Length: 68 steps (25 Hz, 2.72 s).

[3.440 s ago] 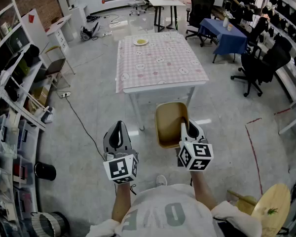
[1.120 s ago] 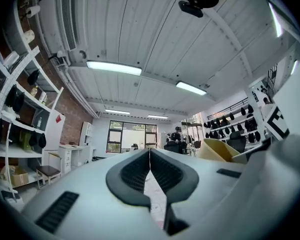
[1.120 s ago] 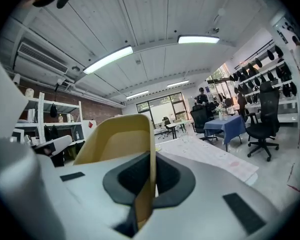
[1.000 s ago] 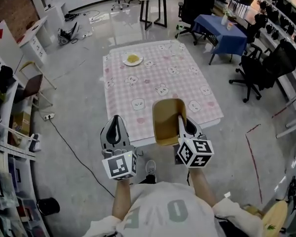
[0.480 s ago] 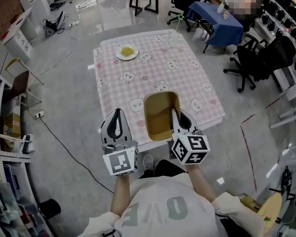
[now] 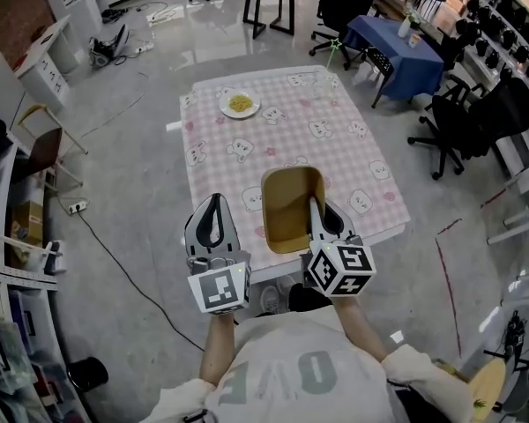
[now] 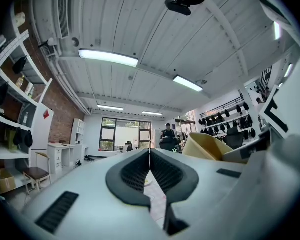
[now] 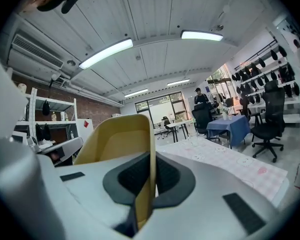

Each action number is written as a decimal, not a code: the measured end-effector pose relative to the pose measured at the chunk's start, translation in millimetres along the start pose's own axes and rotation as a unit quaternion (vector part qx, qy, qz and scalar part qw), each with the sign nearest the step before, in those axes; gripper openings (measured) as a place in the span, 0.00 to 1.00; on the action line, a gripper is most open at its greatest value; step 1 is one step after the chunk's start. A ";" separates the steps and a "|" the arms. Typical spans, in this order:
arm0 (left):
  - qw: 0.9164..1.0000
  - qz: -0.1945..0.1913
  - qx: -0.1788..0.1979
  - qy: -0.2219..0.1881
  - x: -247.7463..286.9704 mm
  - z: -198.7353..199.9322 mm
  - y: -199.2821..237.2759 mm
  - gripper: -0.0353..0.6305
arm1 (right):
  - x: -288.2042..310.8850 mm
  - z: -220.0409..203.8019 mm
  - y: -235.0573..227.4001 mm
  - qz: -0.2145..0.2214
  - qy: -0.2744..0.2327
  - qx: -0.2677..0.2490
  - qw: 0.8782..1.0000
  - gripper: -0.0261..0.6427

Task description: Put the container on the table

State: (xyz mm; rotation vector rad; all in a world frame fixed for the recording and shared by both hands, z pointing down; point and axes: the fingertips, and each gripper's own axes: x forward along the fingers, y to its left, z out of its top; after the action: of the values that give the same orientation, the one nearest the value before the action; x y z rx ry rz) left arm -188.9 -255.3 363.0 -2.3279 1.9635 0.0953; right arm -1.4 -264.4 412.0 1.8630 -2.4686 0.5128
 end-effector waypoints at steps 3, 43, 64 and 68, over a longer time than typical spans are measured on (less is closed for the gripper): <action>1.000 0.005 0.002 -0.003 2.8 1.7 0.4 0.09 | 4.3 -0.1 0.5 0.003 -0.002 0.005 1.000 0.09; 0.998 0.042 0.032 0.017 72.6 -4.1 -18.9 0.09 | 194.9 -44.3 -110.7 -0.023 0.226 0.009 0.974 0.09; 0.996 0.061 0.044 0.041 73.6 -18.0 -10.3 0.09 | 214.7 -153.7 -156.1 -0.076 0.363 0.006 0.929 0.09; 0.996 0.064 0.038 0.040 72.2 -18.7 -11.0 0.09 | 212.9 -160.2 -155.0 -0.072 0.366 0.015 0.928 0.09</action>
State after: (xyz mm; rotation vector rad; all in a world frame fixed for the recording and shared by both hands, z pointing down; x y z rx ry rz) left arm -166.1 -326.3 374.0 -2.1916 2.1124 -0.0647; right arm 51.0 -458.7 645.5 1.4597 -1.8206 1.0128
